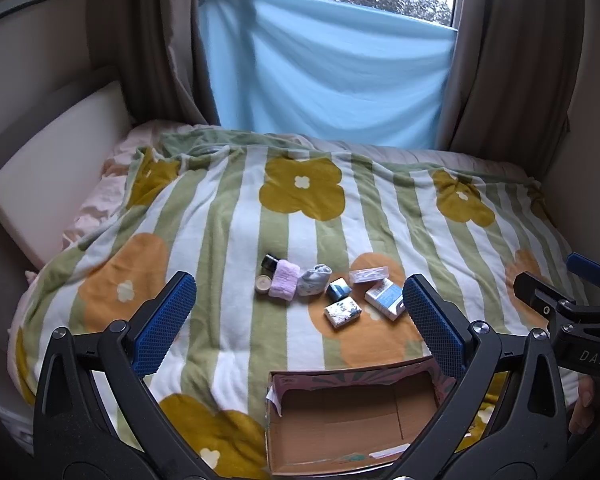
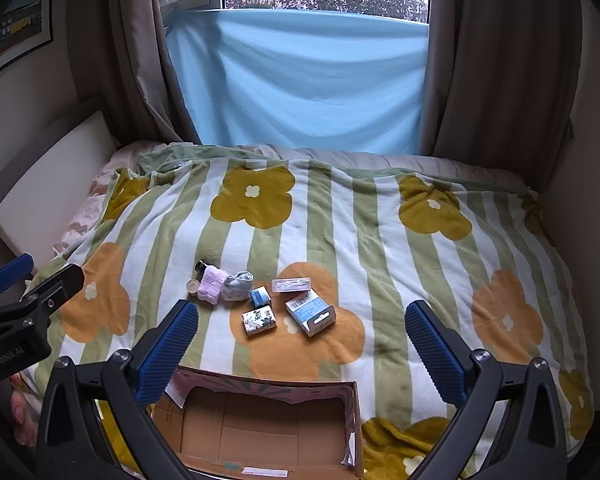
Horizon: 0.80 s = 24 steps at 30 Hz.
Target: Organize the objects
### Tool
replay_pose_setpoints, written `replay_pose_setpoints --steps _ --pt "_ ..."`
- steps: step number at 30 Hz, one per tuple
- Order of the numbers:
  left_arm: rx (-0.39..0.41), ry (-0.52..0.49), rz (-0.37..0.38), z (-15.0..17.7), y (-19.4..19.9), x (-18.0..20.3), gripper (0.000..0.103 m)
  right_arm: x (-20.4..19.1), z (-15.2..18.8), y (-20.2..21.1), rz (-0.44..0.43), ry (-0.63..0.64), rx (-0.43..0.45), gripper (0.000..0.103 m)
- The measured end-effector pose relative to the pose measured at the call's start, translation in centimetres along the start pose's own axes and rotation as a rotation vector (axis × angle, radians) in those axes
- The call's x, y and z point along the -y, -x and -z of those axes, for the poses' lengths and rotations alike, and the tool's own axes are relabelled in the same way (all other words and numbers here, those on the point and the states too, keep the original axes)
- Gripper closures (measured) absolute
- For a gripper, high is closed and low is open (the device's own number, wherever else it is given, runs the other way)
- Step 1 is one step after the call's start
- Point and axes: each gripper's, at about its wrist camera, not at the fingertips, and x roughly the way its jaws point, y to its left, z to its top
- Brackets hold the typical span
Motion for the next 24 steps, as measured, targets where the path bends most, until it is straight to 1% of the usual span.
replay_pose_setpoints --steps 2,3,11,18,19,24 --pt "0.000 -0.001 0.002 -0.11 0.07 0.14 0.001 0.17 -0.51 -0.02 0.000 -0.002 -0.001 0.000" --pt "0.000 -0.002 0.003 -0.20 0.07 0.19 0.001 0.07 0.03 -0.01 0.000 0.001 0.002 0.000" --pt "0.003 -0.001 0.001 -0.25 0.08 0.36 0.001 0.25 -0.28 0.02 -0.017 0.021 -0.001 0.000" --pt "0.021 -0.018 -0.036 -0.48 -0.23 0.50 0.000 0.02 0.16 -0.02 -0.020 0.019 0.003 0.000" --pt "0.021 -0.017 -0.038 -0.48 -0.26 0.50 0.000 0.00 0.17 -0.02 -0.031 0.030 0.002 0.000" --pt "0.012 0.003 -0.026 -0.35 -0.47 0.33 0.001 -0.01 0.14 -0.28 -0.025 0.038 0.011 0.000"
